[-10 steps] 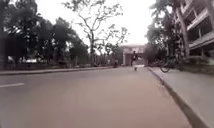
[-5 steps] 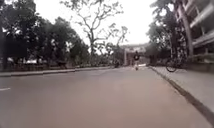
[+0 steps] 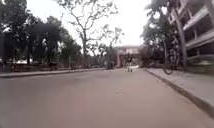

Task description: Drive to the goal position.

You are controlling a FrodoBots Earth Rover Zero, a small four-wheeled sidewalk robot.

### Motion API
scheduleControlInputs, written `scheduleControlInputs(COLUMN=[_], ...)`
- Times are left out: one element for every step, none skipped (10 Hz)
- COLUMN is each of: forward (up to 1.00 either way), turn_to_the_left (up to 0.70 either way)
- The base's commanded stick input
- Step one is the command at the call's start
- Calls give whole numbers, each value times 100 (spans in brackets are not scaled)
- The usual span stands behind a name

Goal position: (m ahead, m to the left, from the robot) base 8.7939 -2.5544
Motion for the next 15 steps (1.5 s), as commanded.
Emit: scheduleControlInputs(forward=[100, 100, 100, 100, 100, 100, 100, 100, 100, 100, 100, 100, 100, 100, 100], turn_to_the_left=[0, -4, -27, -27, -27, 0, 0, 0, 0, 0, 0, 0, 0, 0, 0])
